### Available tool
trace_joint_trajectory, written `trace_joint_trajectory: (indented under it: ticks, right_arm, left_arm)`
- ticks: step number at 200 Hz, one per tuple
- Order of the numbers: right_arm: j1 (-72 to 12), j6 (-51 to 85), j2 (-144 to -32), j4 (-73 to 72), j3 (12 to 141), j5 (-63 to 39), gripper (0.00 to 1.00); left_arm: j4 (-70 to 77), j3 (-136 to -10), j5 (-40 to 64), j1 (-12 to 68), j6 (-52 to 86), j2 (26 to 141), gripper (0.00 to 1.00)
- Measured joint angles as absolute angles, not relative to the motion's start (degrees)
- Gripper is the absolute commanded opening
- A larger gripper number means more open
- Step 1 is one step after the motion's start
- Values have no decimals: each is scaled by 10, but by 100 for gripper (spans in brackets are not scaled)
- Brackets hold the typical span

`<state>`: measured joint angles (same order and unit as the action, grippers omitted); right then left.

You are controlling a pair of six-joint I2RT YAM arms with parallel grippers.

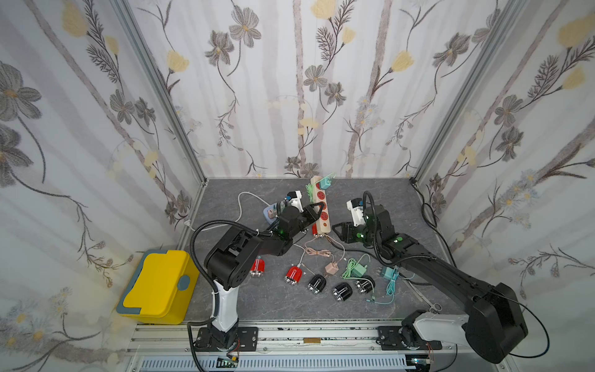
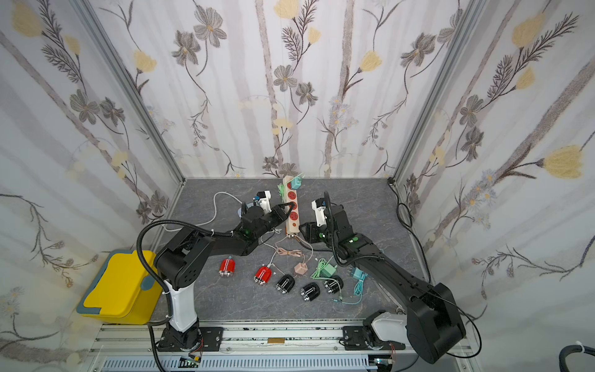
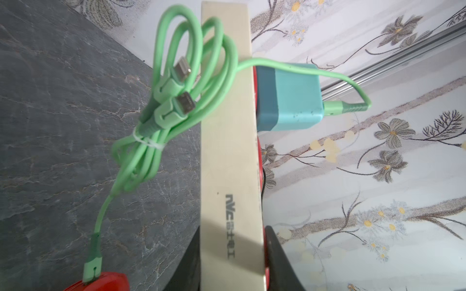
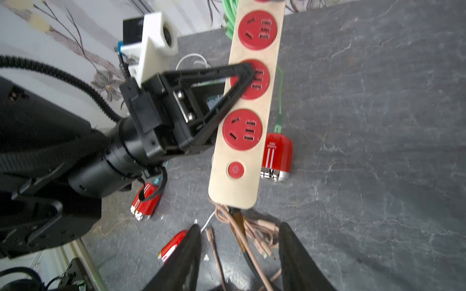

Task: Unplug the electric shaver
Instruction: Place the plug at the center of the board, then place the socket at the center of the board.

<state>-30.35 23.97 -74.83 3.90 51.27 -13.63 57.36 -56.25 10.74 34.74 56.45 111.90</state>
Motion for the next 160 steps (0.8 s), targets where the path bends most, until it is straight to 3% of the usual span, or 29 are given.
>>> trace_joint_trajectory:
  ticks: [160]
  right_arm:
    - [-316, 232, -906, 32, 612, -153, 64]
  left_arm:
    - [585, -566, 116, 354, 572, 1126, 23]
